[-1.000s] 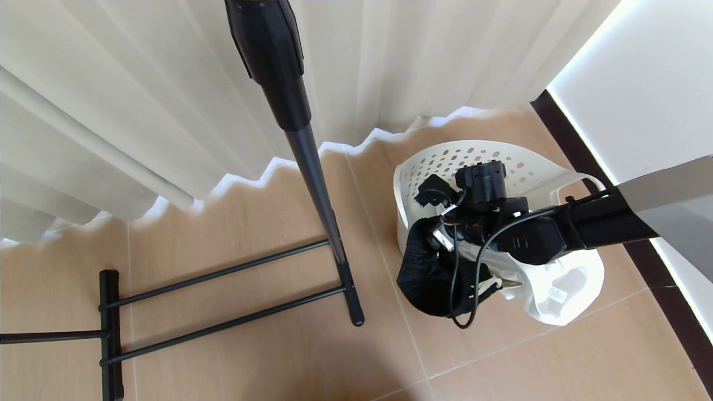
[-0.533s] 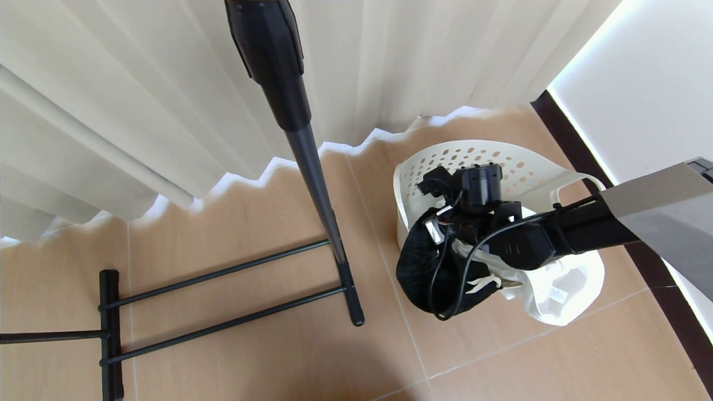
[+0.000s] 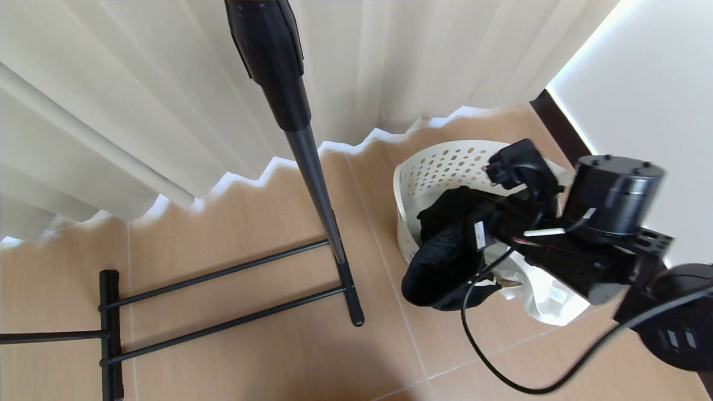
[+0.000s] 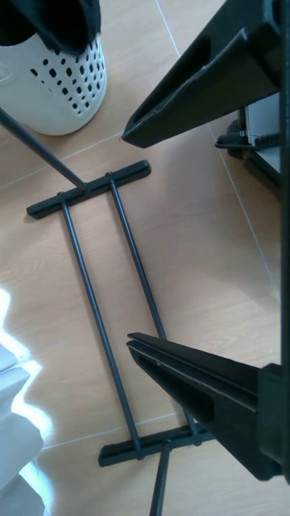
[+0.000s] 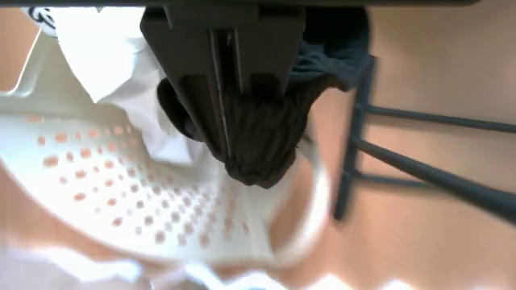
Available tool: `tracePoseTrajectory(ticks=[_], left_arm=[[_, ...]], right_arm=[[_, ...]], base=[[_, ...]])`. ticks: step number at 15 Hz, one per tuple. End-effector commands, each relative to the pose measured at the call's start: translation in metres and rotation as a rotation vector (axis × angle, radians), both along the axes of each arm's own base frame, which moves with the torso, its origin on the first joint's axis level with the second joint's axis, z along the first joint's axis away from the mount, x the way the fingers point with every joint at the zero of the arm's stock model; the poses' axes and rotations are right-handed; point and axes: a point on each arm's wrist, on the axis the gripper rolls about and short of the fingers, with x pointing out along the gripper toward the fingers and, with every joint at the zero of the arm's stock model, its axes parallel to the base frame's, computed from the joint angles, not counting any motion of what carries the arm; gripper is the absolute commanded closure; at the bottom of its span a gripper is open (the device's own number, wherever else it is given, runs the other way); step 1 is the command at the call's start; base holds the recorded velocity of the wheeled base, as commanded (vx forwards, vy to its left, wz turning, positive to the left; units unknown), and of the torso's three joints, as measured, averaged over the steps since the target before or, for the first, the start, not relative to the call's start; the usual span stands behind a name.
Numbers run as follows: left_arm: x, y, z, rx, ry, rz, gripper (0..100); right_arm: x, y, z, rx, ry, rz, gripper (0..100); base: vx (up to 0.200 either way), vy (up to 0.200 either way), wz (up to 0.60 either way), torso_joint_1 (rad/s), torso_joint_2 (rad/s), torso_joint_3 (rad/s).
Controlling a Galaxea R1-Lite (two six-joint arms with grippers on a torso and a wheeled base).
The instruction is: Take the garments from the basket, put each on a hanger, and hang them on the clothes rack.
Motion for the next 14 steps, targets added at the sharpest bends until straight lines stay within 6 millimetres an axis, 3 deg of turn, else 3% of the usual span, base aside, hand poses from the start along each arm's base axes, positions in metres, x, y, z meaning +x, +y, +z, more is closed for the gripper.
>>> tracePoseTrajectory(ticks=[1, 8, 14], left_arm=[[0.000, 0.000, 0.000, -0.002, -0.001, 0.001, 0], [0.000, 0.000, 0.000, 0.000, 0.001, -0.003, 0], [0.000, 0.000, 0.001, -0.002, -0.001, -0.003, 0]], right_arm=[[-0.115, -0.031, 0.052, 0.141, -0.149, 0.191, 100], [-0.106, -0.027, 0.042, 0.098, -0.087, 0.181, 100], [-0.100, -0.031, 0.042, 0.095, -0.085, 0.172, 100]], base=[[0.000, 0.000, 0.00, 0.000, 0.00, 0.000], [0.000, 0.000, 0.00, 0.000, 0.00, 0.000], [0.000, 0.000, 0.00, 0.003, 0.00, 0.155]])
